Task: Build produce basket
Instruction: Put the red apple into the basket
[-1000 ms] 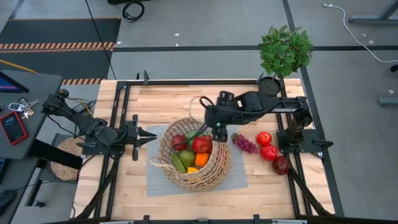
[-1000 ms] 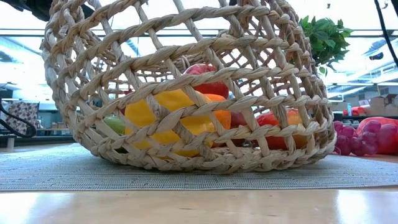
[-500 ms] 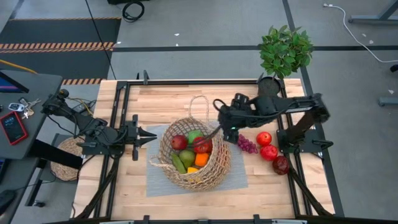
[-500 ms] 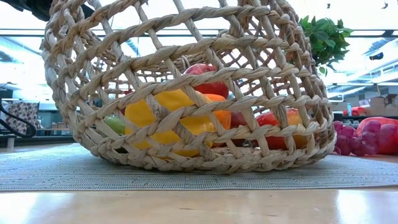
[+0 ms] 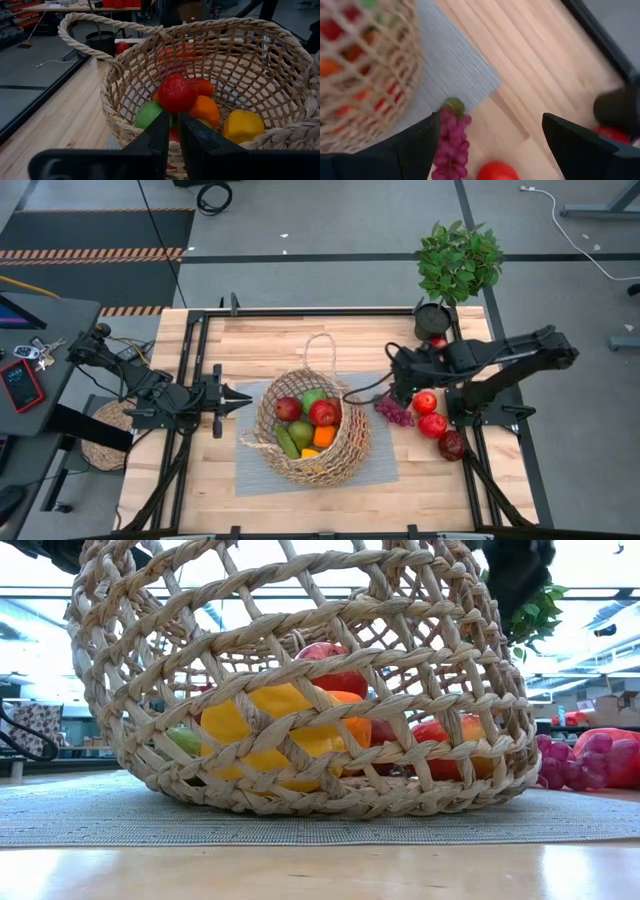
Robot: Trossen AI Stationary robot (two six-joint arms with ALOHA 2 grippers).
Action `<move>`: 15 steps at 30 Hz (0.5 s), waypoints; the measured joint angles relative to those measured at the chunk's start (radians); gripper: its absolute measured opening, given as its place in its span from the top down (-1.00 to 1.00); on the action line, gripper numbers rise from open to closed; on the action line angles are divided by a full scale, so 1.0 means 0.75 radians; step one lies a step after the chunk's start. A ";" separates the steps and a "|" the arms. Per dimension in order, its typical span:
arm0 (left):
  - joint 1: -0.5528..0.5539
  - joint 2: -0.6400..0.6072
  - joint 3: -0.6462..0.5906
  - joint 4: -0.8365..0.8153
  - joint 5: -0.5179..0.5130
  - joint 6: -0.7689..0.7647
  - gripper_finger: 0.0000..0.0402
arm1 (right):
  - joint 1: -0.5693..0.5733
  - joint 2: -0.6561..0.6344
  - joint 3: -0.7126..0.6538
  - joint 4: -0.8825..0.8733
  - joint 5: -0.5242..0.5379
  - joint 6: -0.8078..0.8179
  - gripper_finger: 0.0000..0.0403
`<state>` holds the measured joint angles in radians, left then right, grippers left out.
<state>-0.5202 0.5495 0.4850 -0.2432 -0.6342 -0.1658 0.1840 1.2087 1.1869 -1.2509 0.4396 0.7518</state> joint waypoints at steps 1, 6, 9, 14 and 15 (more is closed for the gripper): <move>0.000 0.000 0.000 0.000 0.000 0.000 0.76 | -0.005 -0.021 -0.040 0.007 -0.012 0.028 -0.76; 0.000 0.000 0.000 0.000 0.000 0.000 0.76 | -0.024 -0.082 -0.188 0.017 -0.063 0.132 -0.84; 0.000 0.000 0.000 0.000 0.000 0.000 0.76 | -0.035 -0.106 -0.267 0.017 -0.081 0.195 -0.88; 0.000 0.000 0.000 0.000 0.000 0.000 0.76 | -0.080 -0.115 -0.397 0.011 -0.179 0.343 -0.91; 0.000 0.000 0.000 0.000 0.000 0.000 0.76 | -0.092 -0.115 -0.420 0.010 -0.203 0.370 -0.92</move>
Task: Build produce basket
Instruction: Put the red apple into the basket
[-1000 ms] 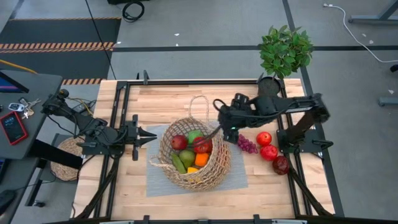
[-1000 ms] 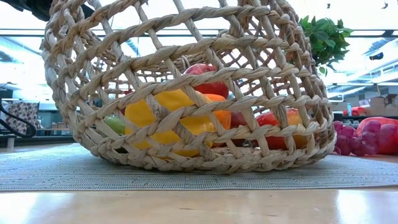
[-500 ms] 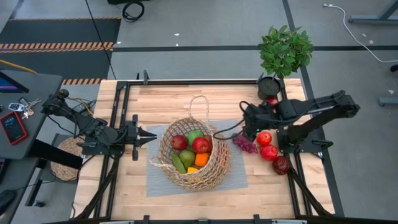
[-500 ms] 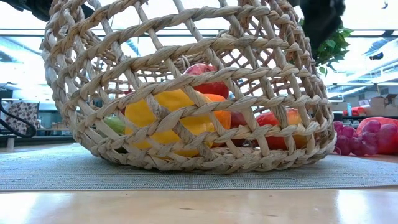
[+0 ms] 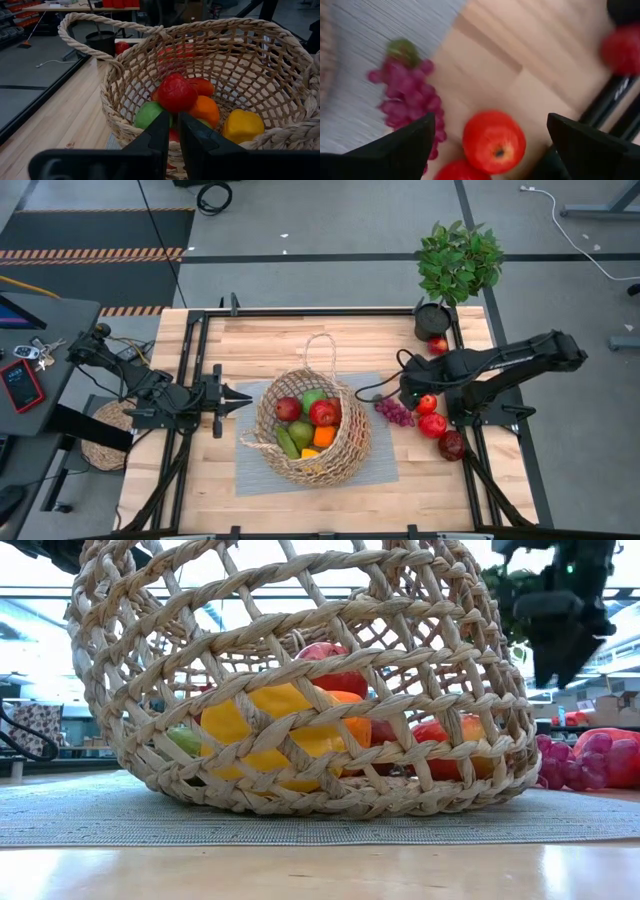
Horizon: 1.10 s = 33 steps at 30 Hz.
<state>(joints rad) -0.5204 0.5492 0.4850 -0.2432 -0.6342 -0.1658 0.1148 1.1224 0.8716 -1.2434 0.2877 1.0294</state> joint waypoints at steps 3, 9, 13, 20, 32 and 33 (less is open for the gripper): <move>0.000 0.000 0.000 0.000 0.000 0.000 0.76 | -0.035 0.002 -0.064 0.001 -0.078 0.064 -0.92; 0.000 0.000 0.000 0.000 0.000 0.000 0.76 | -0.114 0.002 -0.170 0.058 -0.214 0.053 -0.91; 0.000 0.000 0.000 0.000 0.000 0.000 0.76 | -0.171 0.006 -0.192 0.084 -0.271 0.034 -0.91; 0.000 0.000 0.000 0.000 0.000 0.000 0.76 | -0.242 0.006 -0.193 0.087 -0.317 0.033 -0.91; 0.000 0.000 0.000 0.000 -0.001 0.000 0.76 | -0.275 0.158 -0.311 0.233 -0.421 -0.010 -0.90; 0.000 0.000 0.000 0.000 0.000 0.000 0.76 | -0.279 0.165 -0.311 0.234 -0.421 -0.016 -0.90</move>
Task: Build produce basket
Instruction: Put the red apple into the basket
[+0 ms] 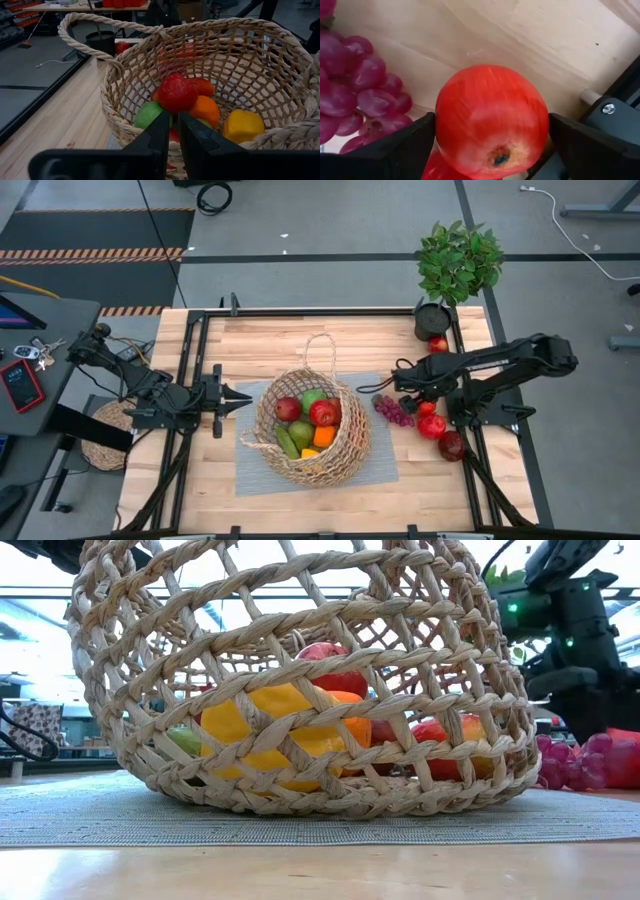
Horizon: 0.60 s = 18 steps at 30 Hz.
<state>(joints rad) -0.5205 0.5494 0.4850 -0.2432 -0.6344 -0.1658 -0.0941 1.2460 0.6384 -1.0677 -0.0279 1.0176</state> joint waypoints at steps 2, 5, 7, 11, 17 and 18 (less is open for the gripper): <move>0.001 0.000 0.000 0.000 0.000 0.000 0.76 | -0.008 0.005 0.000 0.001 -0.007 -0.010 -0.87; 0.000 0.000 0.000 0.000 0.000 0.000 0.76 | -0.017 0.006 0.000 0.002 -0.030 -0.036 -0.81; 0.000 0.000 0.000 -0.001 0.000 0.000 0.76 | -0.019 0.006 0.000 0.003 -0.032 -0.057 -0.76; 0.000 0.000 0.000 0.000 0.000 0.000 0.76 | -0.019 0.010 0.044 -0.001 -0.015 -0.105 -0.70; 0.000 0.000 0.000 0.000 0.000 0.000 0.76 | -0.013 -0.012 0.270 -0.014 0.160 -0.221 -0.67; 0.000 0.000 0.000 0.000 0.000 0.000 0.76 | -0.007 -0.015 0.322 -0.011 0.209 -0.243 -0.67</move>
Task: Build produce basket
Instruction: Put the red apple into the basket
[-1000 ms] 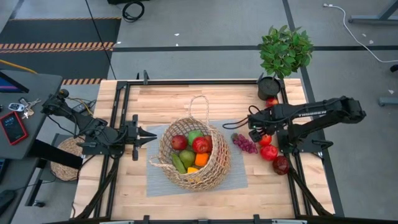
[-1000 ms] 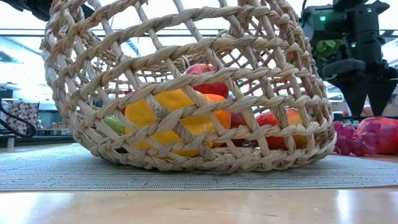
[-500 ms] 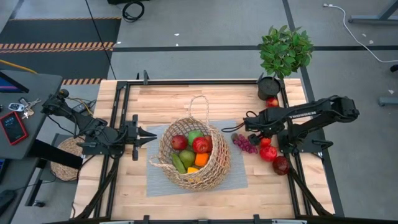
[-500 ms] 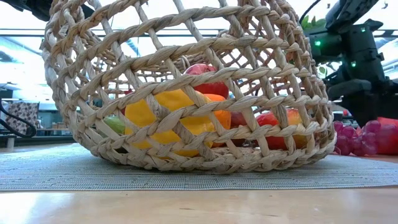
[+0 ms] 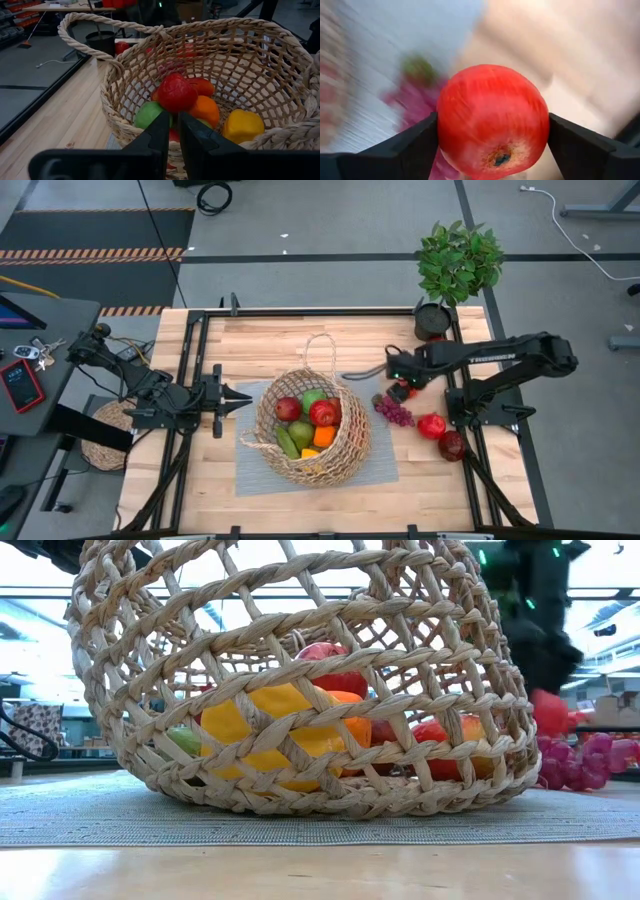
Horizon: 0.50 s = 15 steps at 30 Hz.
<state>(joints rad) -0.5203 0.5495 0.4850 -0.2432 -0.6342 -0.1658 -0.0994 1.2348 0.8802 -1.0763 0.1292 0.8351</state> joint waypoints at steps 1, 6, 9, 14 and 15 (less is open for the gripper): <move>0.000 0.000 0.000 0.000 0.000 0.000 0.76 | 0.008 -0.002 0.051 0.005 0.049 -0.021 -0.67; 0.000 0.000 0.000 0.000 0.000 0.000 0.76 | 0.083 -0.008 0.303 0.087 0.385 -0.152 -0.69; 0.000 0.000 0.000 0.000 0.000 0.000 0.76 | 0.171 -0.010 0.419 0.208 0.687 -0.275 -0.70; 0.000 0.000 0.000 0.000 0.000 0.000 0.76 | 0.336 -0.014 0.470 0.614 0.949 -0.684 -0.70; 0.000 0.000 0.000 0.000 0.000 0.000 0.76 | 0.360 -0.013 0.470 0.691 0.945 -0.768 -0.70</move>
<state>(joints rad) -0.5205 0.5491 0.4850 -0.2432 -0.6342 -0.1658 0.1709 1.2253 1.2324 -0.5578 0.8379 0.2592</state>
